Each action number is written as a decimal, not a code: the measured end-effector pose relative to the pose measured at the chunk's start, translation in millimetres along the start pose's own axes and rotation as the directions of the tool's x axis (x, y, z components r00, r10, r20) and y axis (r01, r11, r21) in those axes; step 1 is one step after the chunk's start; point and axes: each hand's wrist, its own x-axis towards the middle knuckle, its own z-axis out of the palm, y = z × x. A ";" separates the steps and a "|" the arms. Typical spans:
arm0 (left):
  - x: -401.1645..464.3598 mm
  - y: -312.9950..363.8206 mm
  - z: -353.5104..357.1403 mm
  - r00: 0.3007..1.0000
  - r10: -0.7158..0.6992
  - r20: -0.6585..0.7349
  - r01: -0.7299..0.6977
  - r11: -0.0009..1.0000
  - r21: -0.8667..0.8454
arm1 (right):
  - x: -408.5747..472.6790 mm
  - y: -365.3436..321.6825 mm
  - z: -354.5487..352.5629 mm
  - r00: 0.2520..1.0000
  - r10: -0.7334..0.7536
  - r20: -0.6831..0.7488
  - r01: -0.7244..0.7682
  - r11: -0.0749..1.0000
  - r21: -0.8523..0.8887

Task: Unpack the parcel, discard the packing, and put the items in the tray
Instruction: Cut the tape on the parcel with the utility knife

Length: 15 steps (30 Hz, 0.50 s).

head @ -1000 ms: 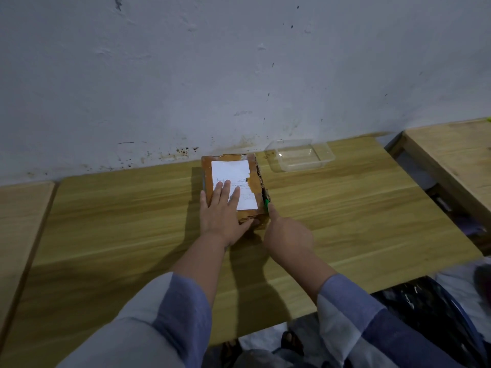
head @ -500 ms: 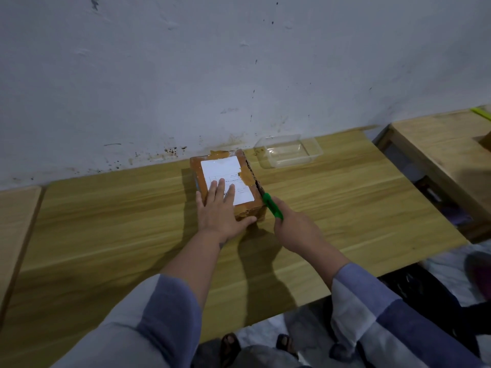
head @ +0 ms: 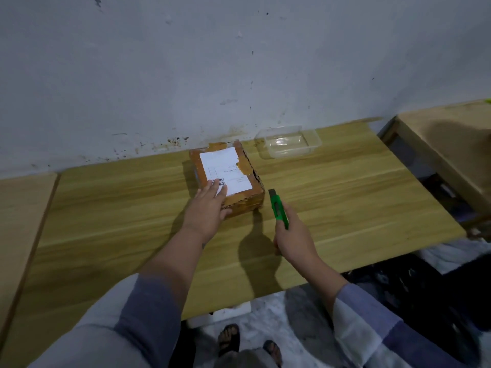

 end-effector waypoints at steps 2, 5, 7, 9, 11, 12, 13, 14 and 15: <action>-0.4 1.6 0.4 1.000 0.001 0.010 -0.001 1.000 0.009 | -4.7 1.4 3.1 1.000 0.028 0.003 -0.028 0.997 0.077; -2.0 -1.7 -2.8 0.999 0.038 0.036 -0.039 0.998 0.040 | -10.2 -1.5 10.3 0.999 0.042 0.018 -0.045 0.987 0.155; -2.7 -6.0 -7.0 0.996 0.079 0.048 -0.082 0.995 0.062 | -11.7 -7.0 15.4 0.999 0.049 0.009 -0.050 0.980 0.193; -2.6 -11.5 -11.1 0.991 0.115 0.062 -0.120 0.990 0.072 | -12.8 -13.6 22.8 0.997 0.072 -0.001 -0.070 0.969 0.237; -1.1 -17.7 -15.1 0.985 0.151 0.081 -0.158 0.984 0.078 | -14.6 -21.2 32.8 0.993 0.118 -0.012 -0.109 0.948 0.299; -0.1 -21.7 -16.7 0.981 0.173 0.090 -0.181 0.980 0.084 | -15.4 -25.2 38.7 0.990 0.137 -0.019 -0.124 0.938 0.323; 0.3 -25.6 -17.9 0.976 0.194 0.100 -0.204 0.975 0.092 | -16.8 -29.3 44.8 0.988 0.153 -0.024 -0.135 0.928 0.347; 0.3 -29.2 -18.9 0.970 0.215 0.110 -0.226 0.969 0.100 | -17.8 -32.7 50.7 0.986 0.165 -0.027 -0.143 0.917 0.373; 0.3 -32.0 -19.7 0.965 0.234 0.116 -0.246 0.963 0.108 | -18.5 -35.6 56.8 0.984 0.177 -0.033 -0.150 0.906 0.395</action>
